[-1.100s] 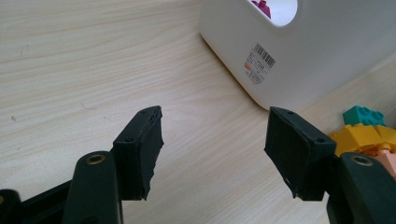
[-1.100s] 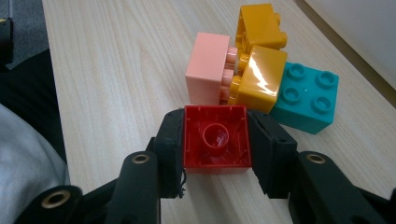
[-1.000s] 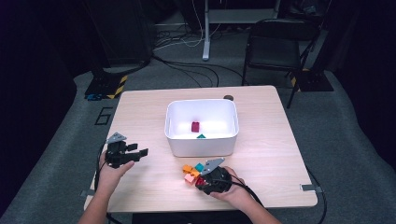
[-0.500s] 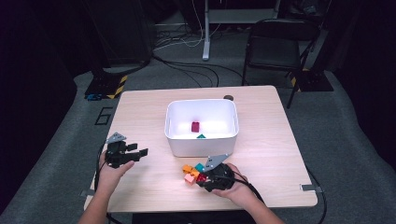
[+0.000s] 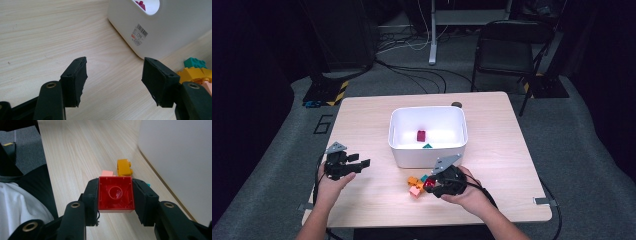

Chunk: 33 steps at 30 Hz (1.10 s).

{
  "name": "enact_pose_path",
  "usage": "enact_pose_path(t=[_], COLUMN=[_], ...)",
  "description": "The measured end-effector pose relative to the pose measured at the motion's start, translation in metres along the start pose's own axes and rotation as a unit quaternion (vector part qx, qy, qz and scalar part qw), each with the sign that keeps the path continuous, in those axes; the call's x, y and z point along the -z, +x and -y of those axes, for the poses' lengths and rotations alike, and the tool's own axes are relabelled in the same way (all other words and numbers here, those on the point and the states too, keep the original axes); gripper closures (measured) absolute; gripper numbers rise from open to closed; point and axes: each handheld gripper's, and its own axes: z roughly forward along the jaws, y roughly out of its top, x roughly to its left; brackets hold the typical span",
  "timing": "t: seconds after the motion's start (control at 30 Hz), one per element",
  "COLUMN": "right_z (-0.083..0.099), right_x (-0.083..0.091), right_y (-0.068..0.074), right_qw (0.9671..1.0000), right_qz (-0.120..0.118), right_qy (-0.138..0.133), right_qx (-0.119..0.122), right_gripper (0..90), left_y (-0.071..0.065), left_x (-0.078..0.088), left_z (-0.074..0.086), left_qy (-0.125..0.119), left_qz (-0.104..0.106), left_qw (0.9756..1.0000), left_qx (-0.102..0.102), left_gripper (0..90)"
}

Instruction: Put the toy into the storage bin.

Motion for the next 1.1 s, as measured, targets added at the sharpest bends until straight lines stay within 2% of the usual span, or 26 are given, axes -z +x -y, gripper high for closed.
enact_pose_path(t=[0.23, 0.67, 1.1], right_z=[-0.015, -0.046, -0.075], right_x=[0.018, 0.047, 0.066], right_y=[-0.007, -0.016, -0.03], right_qw=[0.9999, 0.9996, 0.9989], right_qz=[-0.007, 0.005, 0.019], right_qy=[-0.01, -0.026, -0.038], right_qx=[-0.01, -0.012, -0.018], right_gripper=[58.4, 58.5, 58.5], left_y=[0.0, 0.0, 0.0], left_x=[0.0, -0.001, -0.001], left_z=[0.0, 0.0, 0.0], left_qy=[0.001, 0.0, 0.001], left_qz=[0.0, 0.0, 0.001], left_qw=[1.0, 1.0, 1.0], left_qx=[0.0, 0.0, 0.001], left_gripper=[35.9, 35.9, 35.9])
